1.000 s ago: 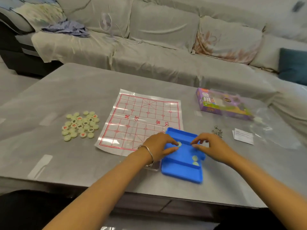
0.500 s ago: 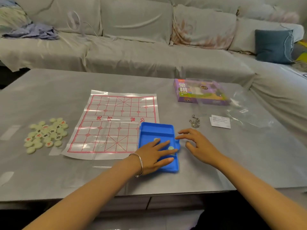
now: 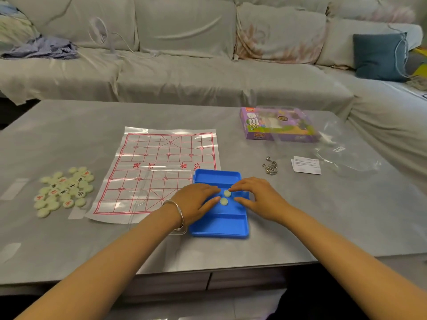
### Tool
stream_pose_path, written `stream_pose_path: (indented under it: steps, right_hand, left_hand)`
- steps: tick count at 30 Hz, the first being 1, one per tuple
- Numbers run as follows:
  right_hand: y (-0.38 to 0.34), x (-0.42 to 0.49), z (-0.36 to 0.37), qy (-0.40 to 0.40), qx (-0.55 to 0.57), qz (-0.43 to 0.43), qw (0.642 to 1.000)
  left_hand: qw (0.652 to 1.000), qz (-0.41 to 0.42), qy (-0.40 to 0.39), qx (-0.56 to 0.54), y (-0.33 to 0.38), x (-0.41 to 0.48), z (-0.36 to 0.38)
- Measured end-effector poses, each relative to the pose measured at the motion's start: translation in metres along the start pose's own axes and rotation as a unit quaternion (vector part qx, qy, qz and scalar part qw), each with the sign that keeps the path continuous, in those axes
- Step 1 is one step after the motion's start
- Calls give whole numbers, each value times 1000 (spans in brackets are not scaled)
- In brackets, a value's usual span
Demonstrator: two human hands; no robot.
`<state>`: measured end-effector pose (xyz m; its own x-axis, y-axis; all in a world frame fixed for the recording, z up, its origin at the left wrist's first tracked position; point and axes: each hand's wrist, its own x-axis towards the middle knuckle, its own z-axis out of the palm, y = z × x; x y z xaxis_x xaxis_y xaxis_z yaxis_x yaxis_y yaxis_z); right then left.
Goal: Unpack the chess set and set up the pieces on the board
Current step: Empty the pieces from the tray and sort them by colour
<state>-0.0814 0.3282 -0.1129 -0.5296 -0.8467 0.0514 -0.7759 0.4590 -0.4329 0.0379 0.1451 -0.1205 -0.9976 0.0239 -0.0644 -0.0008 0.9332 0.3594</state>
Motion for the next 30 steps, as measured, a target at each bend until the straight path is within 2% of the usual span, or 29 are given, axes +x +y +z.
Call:
stream_pose_path:
  steps: [5, 8, 16, 22, 26, 30]
  right_hand:
    - [-8, 14, 8, -37, -48, 2, 998]
    - [-8, 18, 9, -20, -88, -2, 996]
    - [-5, 14, 6, 23, -57, 5, 998]
    - [-1, 11, 7, 58, 82, 44, 994]
    - [-27, 21, 7, 53, 197, 40, 978]
    - [-75, 51, 31, 29, 234, 11, 972]
  left_hand:
    - [999, -50, 14, -4, -5, 8, -3]
    - [998, -51, 6, -33, -4, 13, -2]
    - [996, -28, 17, -87, 9, 34, 9]
    - [994, -12, 24, -102, 4, 37, 5]
    - [982, -18, 108, -152, -19, 7, -21]
    - [971, -87, 163, -154, -70, -54, -48]
